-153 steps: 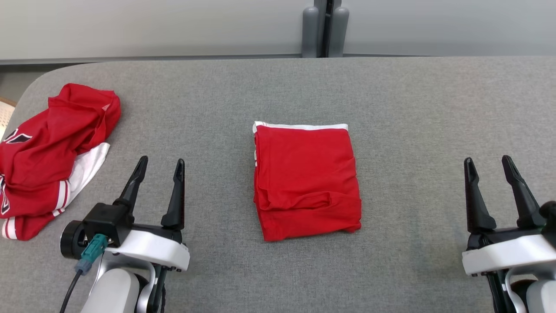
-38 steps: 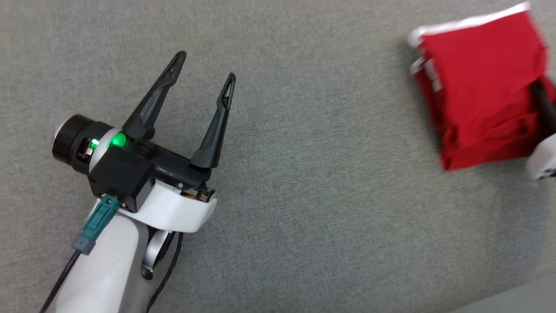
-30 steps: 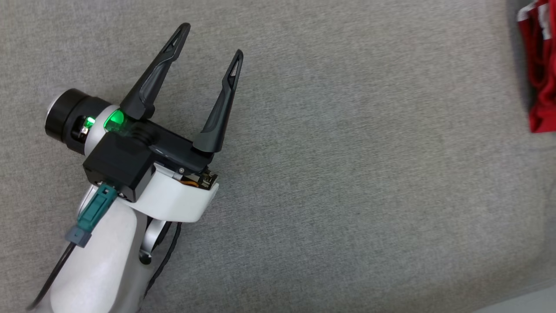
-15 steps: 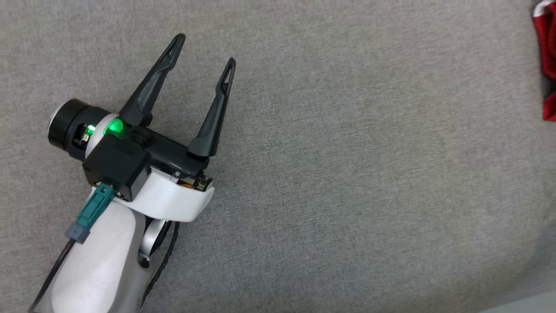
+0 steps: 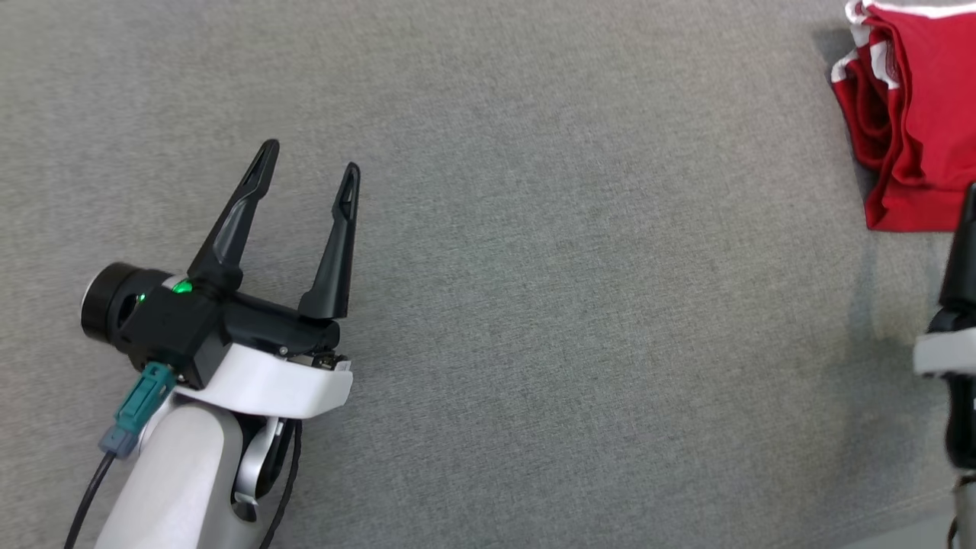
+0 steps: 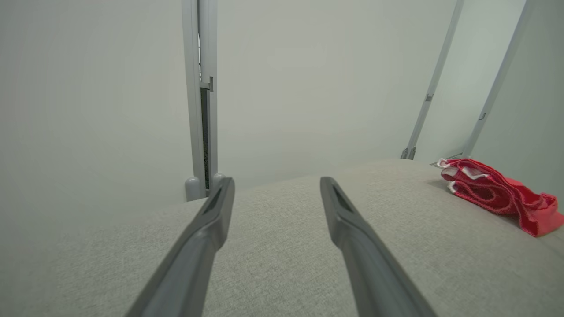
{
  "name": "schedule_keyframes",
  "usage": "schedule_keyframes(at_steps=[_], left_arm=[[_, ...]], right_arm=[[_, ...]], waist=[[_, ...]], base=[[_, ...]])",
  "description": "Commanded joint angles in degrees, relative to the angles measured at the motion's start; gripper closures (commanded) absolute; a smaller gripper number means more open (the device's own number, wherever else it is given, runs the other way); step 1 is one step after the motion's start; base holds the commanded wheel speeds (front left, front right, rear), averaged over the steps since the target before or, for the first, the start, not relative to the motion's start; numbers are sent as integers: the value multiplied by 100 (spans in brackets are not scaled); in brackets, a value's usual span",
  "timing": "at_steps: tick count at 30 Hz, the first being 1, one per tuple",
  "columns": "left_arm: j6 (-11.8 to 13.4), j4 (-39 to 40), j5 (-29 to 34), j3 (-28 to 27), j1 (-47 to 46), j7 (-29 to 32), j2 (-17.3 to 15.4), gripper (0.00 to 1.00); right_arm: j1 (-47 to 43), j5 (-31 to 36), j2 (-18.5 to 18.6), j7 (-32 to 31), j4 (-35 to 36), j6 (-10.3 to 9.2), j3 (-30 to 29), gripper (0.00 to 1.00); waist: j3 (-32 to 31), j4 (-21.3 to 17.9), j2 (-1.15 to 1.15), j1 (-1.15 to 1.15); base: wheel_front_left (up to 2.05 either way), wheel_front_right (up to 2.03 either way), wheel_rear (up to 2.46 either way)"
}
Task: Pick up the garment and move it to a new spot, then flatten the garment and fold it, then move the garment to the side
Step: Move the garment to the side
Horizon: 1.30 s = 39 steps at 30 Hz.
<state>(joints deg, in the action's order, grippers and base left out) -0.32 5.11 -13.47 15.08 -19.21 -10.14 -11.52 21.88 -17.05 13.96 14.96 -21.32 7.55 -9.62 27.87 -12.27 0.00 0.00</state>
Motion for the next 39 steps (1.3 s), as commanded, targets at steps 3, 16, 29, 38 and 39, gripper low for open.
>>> schedule_keyframes(at_steps=[3, 16, 29, 38, 39], left_arm=[[102, -95, -110, -71, 187, -85, 55, 0], [398, -497, -438, -374, 777, -348, 242, 0], [425, -896, -670, -443, 1644, -361, 209, 0], [430, -1041, -701, -338, 2179, -170, 61, 0], [442, -1034, -709, -339, 2202, -167, 57, 0]], right_arm=[[-389, 212, -277, 27, 467, -12, 19, 0], [-1322, 690, -769, -505, 1902, -12, 399, 0], [-2257, 702, -805, -1194, 2406, -12, 644, 0], [-2887, 612, -839, -1435, 2494, -12, 725, 0], [-2921, 606, -844, -1431, 2520, -12, 728, 0]], waist=[[-309, 227, 0, 0], [-1053, 1190, 0, 0], [-2135, 1736, 0, 0], [-2824, 1690, 0, 0], [-2859, 1680, 0, 0]], base=[[0, 0, 0], [0, 0, 0], [0, 0, 0], [0, 0, 0], [0, 0, 0]])
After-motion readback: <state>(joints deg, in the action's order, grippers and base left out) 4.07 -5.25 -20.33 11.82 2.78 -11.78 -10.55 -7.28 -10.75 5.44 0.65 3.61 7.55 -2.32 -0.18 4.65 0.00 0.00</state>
